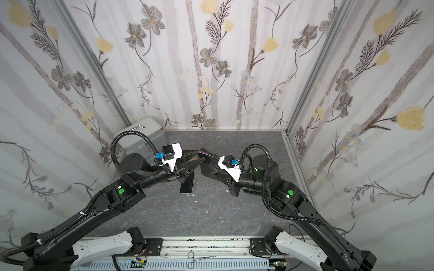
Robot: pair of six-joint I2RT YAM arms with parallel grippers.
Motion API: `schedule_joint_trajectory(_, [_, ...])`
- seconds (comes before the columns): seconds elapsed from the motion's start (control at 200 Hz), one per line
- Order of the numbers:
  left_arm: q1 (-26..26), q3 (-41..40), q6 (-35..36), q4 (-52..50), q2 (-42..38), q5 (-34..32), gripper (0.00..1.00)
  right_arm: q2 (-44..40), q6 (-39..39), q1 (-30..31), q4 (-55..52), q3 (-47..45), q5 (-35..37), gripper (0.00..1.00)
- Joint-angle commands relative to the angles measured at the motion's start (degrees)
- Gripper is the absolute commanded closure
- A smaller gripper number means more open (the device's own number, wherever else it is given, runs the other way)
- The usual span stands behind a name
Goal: Take the phone out of the phone case
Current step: Remove the phone case from the phone.
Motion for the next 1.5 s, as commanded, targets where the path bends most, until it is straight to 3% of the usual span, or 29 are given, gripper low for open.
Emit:
schedule_joint_trajectory(0.0, [0.2,-0.2,-0.7,-4.9,1.0,9.5,0.71,0.4,-3.3,0.2,4.6,0.9,-7.9,1.00])
schedule_joint_trajectory(0.325, [1.8,1.0,-7.6,-4.3,1.8,25.2,0.75,-0.3,-3.1,-0.5,5.5,2.8,-12.9,1.00])
schedule_joint_trajectory(0.475, [1.8,1.4,-11.0,-2.7,1.5,29.0,0.79,-1.6,-1.9,-1.8,8.6,2.4,-15.5,1.00])
schedule_joint_trajectory(0.699, [1.0,-4.7,-20.8,11.6,-0.2,29.6,0.79,-4.1,5.2,-3.0,20.5,-0.9,-19.5,1.00])
schedule_joint_trajectory(0.869, [-0.4,-6.9,-21.3,11.9,0.3,27.3,0.78,-5.8,9.4,-3.3,27.9,-3.3,-19.9,1.00])
schedule_joint_trajectory(1.139, [-1.0,-8.9,-21.5,11.9,0.8,25.5,0.74,-5.7,10.7,-3.4,29.6,-3.7,-19.1,1.00])
schedule_joint_trajectory(1.319, [-0.8,-9.2,-20.3,11.9,-0.3,22.8,0.85,-6.3,8.8,-3.5,26.6,-5.1,-15.6,1.00])
schedule_joint_trajectory(1.419, [-0.4,-9.4,-19.5,11.0,-1.0,20.5,1.00,-6.2,7.9,-3.6,24.3,-5.7,-13.7,1.00])
schedule_joint_trajectory(1.494, [0.3,-9.2,-18.4,8.2,-1.6,17.8,1.00,-5.7,7.7,-3.6,22.9,-6.5,-12.8,1.00])
